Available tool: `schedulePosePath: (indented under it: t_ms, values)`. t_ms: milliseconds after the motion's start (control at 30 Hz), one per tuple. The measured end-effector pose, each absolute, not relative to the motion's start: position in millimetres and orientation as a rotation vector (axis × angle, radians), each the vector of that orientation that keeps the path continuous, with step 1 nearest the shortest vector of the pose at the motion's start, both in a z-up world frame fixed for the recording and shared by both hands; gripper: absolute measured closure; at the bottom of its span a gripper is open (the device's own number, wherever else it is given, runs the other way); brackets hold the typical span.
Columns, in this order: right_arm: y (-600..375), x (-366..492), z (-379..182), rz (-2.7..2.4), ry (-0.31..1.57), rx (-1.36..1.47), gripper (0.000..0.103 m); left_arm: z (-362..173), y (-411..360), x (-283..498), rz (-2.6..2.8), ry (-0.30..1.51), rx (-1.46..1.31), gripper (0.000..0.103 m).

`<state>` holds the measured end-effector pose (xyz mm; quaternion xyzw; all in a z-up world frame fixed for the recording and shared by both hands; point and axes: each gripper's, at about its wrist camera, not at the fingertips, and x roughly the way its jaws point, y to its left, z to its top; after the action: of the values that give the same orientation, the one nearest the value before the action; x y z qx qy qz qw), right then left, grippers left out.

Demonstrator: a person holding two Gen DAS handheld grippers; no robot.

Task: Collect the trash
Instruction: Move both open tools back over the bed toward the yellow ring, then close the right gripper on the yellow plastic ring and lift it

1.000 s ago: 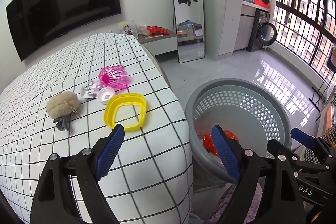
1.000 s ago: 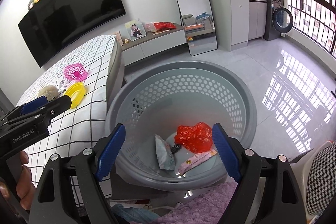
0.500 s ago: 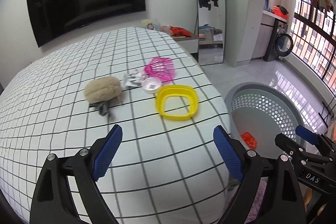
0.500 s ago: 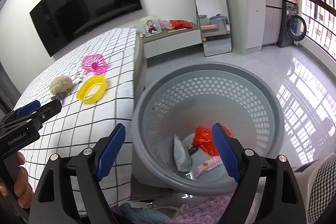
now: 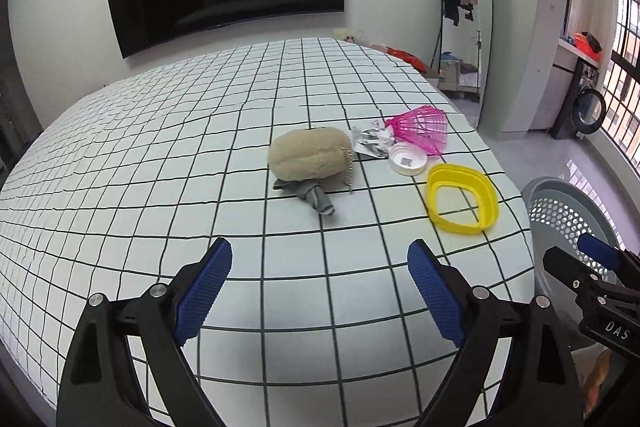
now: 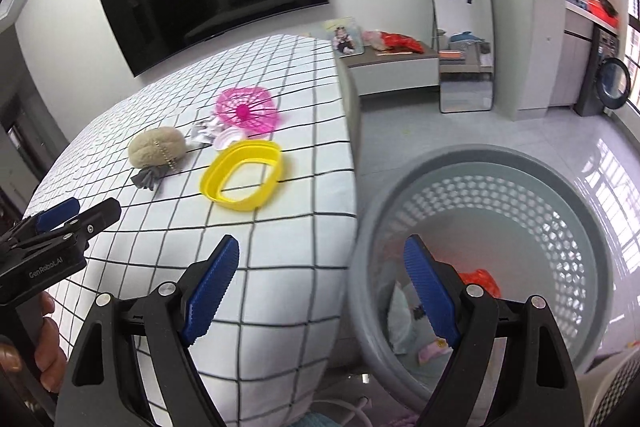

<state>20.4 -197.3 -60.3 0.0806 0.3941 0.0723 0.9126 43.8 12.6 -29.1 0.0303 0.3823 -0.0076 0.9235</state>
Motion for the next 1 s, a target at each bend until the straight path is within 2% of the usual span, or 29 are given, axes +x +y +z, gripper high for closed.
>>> schedulePosePath:
  t_ms: [433,1000]
  values:
    - [-152,65,-70,0.207,0.879,0.119,0.022,-40,61,64,0.081,0.802,0.037,0.015]
    - [-116,99,-79,0.153,0.944,0.040,0.022,-56,81,78,0.059,0.845,-0.015,0.015]
